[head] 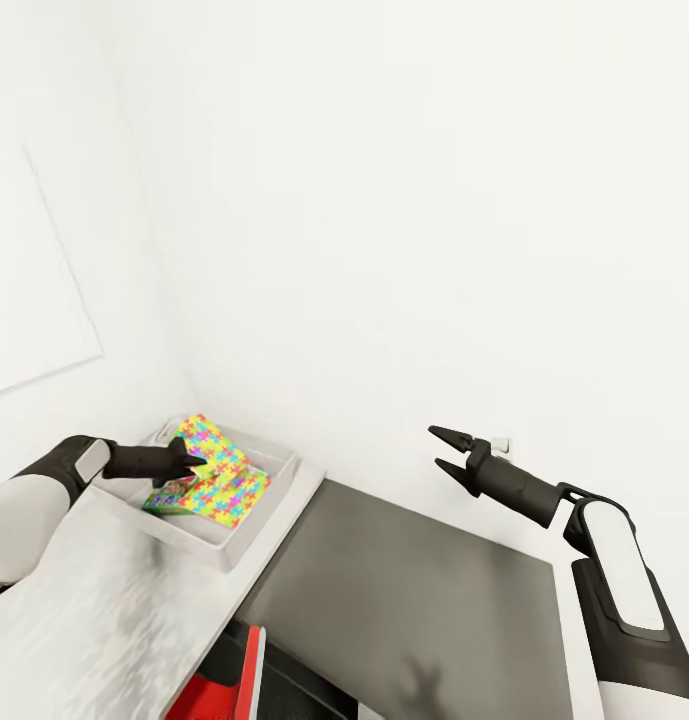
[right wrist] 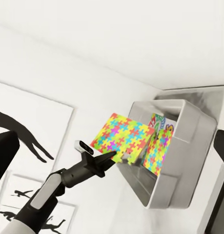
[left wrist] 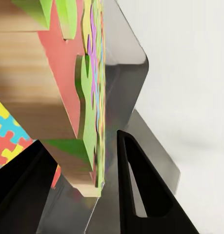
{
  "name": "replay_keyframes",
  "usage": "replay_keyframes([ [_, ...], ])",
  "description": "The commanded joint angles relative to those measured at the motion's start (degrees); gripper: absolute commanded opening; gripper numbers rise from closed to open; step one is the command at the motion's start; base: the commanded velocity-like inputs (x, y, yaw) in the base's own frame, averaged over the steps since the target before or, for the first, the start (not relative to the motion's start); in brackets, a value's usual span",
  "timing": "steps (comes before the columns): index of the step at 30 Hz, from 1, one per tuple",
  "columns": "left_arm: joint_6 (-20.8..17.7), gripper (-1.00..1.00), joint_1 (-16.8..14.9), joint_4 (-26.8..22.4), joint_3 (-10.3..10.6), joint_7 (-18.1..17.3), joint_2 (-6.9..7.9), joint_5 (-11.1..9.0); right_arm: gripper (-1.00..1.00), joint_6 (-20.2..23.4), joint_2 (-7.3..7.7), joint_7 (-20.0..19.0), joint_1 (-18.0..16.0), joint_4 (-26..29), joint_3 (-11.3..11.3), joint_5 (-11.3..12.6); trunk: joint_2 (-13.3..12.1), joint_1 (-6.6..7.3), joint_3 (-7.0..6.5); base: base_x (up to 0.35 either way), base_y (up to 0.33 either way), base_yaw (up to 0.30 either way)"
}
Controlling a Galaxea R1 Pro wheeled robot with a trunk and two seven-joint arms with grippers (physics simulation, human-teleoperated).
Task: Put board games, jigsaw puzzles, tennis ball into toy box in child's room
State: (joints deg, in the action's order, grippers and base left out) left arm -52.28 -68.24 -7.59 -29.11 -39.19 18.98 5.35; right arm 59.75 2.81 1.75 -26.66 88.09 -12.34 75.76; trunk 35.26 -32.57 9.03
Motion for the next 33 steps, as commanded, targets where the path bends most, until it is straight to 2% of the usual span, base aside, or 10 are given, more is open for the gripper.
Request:
replay_keyframes([
  [1,-0.2,-1.0,-0.1,0.0,-0.6,-0.1,-0.03,0.5,1.0,0.3,0.0,0.2,-0.1,0.0,-0.1,0.2,0.1,-0.02,0.2,0.0,0.0,0.0],
  [25,-0.4,-1.0,-0.1,0.0,-1.4,-0.8,-0.61,0.4,1.0,0.3,-0.08,0.2,-0.1,0.0,-0.1,0.2,0.1,-0.02,2.45,0.0,0.0,0.0],
  [33,-0.4,-1.0,-0.1,0.0,-4.3,-0.7,-0.61,0.4,1.0,0.3,-0.07,0.1,-0.1,0.0,-0.1,0.3,0.1,-0.02,3.11,0.0,0.0,0.0],
])
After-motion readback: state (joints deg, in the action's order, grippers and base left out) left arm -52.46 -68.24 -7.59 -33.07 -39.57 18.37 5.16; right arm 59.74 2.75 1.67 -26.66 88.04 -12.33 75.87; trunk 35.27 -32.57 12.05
